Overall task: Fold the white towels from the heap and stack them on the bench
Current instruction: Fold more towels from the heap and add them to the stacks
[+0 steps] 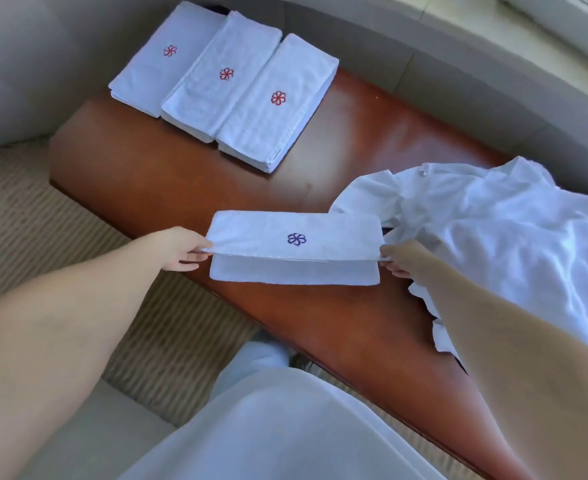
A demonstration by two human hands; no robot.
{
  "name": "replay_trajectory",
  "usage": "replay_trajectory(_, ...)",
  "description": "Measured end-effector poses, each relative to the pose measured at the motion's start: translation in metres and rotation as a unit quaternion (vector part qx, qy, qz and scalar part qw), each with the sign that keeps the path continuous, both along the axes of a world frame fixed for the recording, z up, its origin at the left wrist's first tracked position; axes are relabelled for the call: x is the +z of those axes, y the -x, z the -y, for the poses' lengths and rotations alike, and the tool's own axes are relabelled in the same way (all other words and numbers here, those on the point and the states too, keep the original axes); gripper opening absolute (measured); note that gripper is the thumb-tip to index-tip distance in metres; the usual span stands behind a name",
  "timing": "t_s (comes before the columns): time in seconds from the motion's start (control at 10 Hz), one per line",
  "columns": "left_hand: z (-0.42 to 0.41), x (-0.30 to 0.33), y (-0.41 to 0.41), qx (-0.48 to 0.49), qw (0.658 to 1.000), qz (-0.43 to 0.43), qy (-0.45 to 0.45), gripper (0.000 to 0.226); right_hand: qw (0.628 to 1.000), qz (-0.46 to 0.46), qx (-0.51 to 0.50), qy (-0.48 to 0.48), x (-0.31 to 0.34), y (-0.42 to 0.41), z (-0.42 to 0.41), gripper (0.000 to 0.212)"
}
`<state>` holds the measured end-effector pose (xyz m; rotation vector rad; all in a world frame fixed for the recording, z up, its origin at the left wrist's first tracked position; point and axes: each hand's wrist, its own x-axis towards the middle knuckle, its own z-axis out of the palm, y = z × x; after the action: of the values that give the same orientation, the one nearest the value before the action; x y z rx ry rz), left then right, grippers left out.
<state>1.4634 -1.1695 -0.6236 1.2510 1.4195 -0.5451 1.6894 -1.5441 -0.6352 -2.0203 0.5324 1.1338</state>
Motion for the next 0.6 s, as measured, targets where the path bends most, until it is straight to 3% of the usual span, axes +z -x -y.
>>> replay_trajectory(0.1,0.02,-0.022,0.021,-0.067,0.996,-0.022,-0.047,0.016,0.949,0.052,0.292,0.105,-0.031,0.012,0.009,0.022)
replay_trajectory(0.2,0.026,-0.045,0.029,-0.077,0.991,-0.018,-0.105,0.014,0.979,0.05,0.177,0.086,-0.047,0.021,0.017,0.036)
replay_trajectory(0.3,0.034,-0.057,0.04,-0.101,0.986,-0.011,-0.136,0.008,0.96,0.104,0.233,0.114,-0.06,0.03,0.024,0.032)
replay_trajectory(0.5,0.037,-0.069,0.041,-0.133,0.973,0.002,-0.191,0.007,0.956,0.135,0.235,0.109,-0.067,0.036,0.028,0.007)
replay_trajectory(0.6,0.04,-0.079,0.04,-0.168,0.967,-0.039,-0.19,0.022,0.966,0.074,0.214,0.128,-0.076,0.039,0.025,0.007)
